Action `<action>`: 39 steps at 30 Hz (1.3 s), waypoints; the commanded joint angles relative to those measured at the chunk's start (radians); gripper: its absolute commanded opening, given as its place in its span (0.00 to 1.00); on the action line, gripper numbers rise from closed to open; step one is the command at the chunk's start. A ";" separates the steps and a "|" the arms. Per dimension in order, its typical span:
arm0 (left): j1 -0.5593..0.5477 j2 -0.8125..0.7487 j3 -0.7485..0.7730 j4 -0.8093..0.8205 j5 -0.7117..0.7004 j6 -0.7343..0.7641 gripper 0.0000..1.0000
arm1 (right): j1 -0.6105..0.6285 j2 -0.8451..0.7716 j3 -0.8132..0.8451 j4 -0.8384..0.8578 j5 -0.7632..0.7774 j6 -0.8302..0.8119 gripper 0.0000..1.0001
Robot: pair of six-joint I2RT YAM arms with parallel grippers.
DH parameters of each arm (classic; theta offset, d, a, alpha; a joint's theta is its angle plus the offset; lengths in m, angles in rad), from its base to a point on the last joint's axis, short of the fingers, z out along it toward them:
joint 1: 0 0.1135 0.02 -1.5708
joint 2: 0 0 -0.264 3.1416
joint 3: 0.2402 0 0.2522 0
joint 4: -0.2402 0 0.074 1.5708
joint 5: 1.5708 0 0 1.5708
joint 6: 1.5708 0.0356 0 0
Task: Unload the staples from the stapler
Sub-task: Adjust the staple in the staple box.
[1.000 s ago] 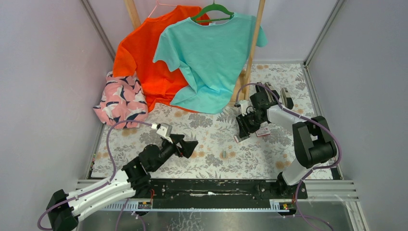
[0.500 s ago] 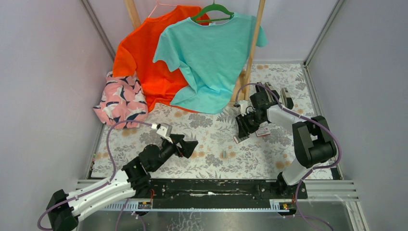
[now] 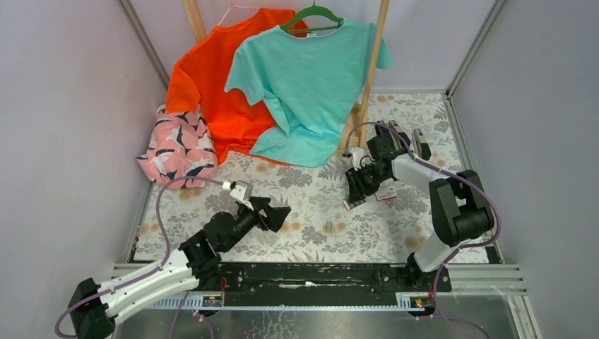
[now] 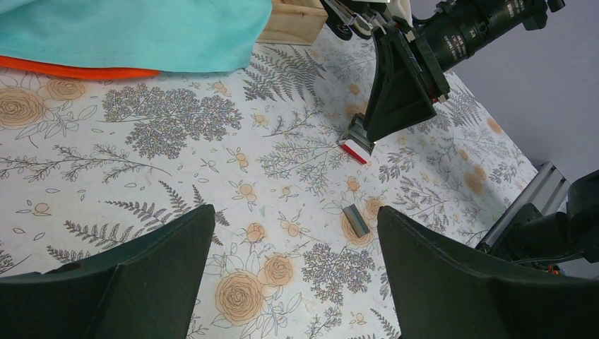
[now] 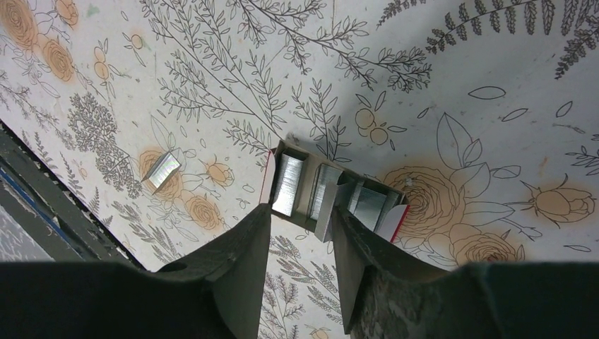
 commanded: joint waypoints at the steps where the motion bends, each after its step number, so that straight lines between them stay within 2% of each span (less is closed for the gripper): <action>1: 0.003 -0.002 -0.003 0.020 -0.019 0.013 0.92 | -0.004 -0.010 0.028 -0.021 -0.039 -0.013 0.45; 23: 0.002 -0.008 -0.001 0.014 -0.020 0.013 0.92 | -0.002 -0.005 0.025 -0.026 -0.122 -0.016 0.44; 39: 0.003 -0.006 -0.001 0.014 -0.020 0.012 0.92 | 0.010 0.046 0.028 -0.033 -0.103 -0.015 0.44</action>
